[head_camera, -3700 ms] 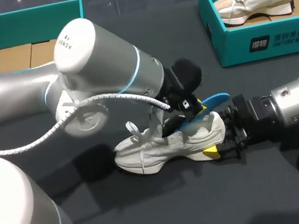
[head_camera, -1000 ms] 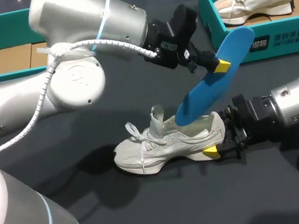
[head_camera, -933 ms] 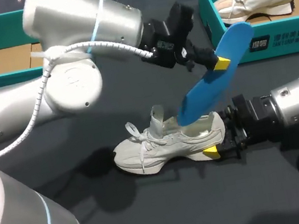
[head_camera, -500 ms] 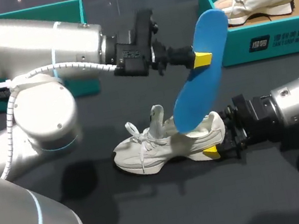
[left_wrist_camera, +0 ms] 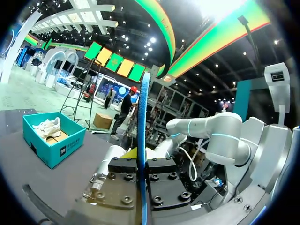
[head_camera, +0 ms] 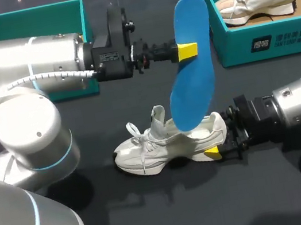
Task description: Take the shoe out of the shoebox, open the shoe tongue, remove and reinsert the insole, then place the shoe into the shoebox
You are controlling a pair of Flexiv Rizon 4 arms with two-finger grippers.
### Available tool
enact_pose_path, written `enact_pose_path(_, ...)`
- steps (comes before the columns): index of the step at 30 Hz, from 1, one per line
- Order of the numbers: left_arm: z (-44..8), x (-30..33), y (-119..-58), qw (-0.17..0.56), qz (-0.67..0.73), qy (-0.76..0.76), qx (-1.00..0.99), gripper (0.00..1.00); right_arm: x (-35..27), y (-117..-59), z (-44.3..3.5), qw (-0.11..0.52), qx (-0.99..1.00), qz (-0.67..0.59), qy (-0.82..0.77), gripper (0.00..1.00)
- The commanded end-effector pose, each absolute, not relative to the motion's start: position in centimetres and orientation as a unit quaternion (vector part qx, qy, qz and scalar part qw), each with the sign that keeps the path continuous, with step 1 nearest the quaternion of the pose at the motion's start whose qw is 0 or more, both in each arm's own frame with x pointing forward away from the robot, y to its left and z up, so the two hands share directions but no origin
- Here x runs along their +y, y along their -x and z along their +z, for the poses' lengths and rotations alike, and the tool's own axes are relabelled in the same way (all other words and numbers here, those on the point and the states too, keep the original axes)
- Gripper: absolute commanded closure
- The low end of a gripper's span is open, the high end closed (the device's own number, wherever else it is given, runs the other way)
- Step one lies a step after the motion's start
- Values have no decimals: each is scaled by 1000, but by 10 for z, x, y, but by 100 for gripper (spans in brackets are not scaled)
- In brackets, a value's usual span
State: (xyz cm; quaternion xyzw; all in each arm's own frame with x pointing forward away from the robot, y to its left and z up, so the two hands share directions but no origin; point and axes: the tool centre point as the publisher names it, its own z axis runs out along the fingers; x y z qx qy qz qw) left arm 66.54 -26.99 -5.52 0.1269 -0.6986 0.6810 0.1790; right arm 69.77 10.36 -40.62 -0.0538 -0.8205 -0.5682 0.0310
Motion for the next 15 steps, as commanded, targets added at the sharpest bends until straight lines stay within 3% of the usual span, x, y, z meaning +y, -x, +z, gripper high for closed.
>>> enact_pose_path(1,-50,-223,-644,171,705,-137,-674,100,105,-697,-407,31,-822,-566,54,100)
enact_pose_path(15,-37,-209,-634,169,700,-125,-682,100,105,-697,-407,31,-822,-566,54,100)
